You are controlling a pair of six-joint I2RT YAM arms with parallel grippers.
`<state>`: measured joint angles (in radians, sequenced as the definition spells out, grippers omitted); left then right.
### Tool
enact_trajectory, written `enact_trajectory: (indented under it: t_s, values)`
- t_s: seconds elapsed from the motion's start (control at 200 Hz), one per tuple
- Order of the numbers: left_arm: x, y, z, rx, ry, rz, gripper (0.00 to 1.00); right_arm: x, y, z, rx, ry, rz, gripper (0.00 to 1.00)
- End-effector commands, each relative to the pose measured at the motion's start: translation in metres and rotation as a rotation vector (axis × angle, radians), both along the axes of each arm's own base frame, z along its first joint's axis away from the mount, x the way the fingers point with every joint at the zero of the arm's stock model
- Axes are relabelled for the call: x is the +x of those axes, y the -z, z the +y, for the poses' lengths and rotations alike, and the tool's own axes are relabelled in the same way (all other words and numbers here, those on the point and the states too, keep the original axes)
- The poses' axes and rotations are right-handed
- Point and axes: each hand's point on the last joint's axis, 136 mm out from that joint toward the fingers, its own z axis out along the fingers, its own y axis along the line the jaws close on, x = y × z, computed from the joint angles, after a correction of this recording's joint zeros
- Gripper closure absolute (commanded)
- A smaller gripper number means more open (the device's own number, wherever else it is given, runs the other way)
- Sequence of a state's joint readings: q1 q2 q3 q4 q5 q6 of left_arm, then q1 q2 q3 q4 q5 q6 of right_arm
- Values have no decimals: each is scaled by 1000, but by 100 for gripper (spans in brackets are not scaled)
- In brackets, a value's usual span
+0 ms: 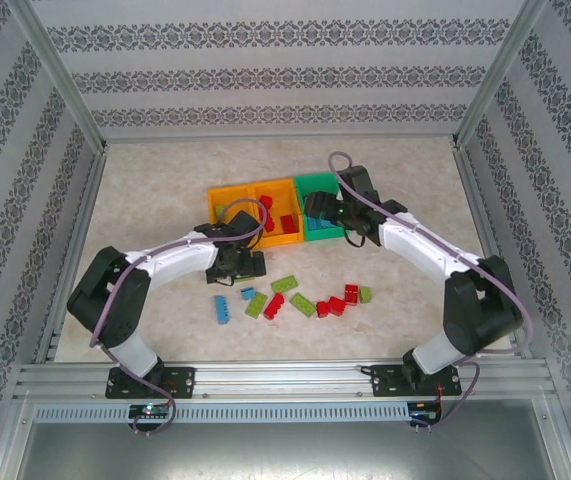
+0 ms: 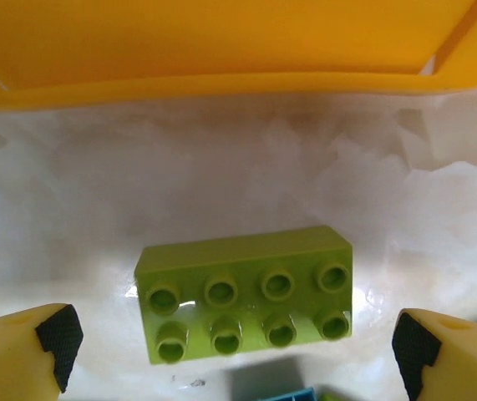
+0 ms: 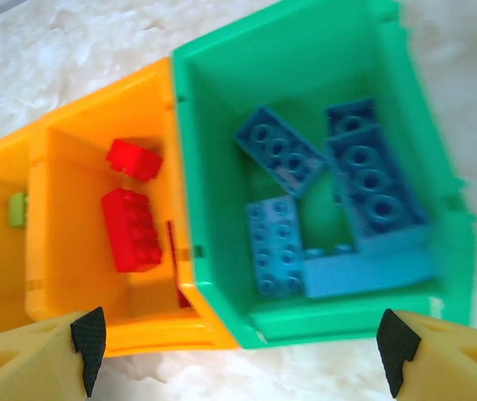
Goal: Sort the legos into containers by color
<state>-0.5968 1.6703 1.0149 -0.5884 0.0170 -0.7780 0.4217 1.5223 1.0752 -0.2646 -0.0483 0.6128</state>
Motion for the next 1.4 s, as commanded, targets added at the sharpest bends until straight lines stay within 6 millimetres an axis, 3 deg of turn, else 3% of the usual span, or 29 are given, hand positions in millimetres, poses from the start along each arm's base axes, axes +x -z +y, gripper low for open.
enact_trajectory:
  t_s: [0.0, 0.215, 0.39, 0.634, 0.719, 0.869, 1.154, 1.279, 1.394]
  values:
    - [5, 0, -10, -15, 1, -6, 4, -12, 3, -37, -76, 64, -5, 12]
    - [8, 10, -16, -16, 5, 13, 9, -38, 22, -92, -134, 181, 40, 10]
    - [7, 17, -18, -18, 9, 28, 19, -56, 30, -121, -156, 246, 65, 7]
    - [6, 16, -14, -6, 12, 18, 42, -65, 29, -140, -158, 287, 54, 6]
    - [8, 12, -13, -1, 15, 8, 44, -67, 31, -139, -157, 275, 59, 7]
    - [15, -11, -11, 14, 29, -41, 44, -73, 44, -137, -171, 250, 124, 9]
    - [55, -97, -1, 55, 80, -232, 42, -82, 61, -135, -165, 240, 183, 10]
    - [78, -109, 12, 70, 69, -266, 42, -86, 65, -134, -158, 241, 199, 10]
    - [99, -105, 22, 87, 66, -265, 42, -91, 68, -134, -153, 242, 208, 10]
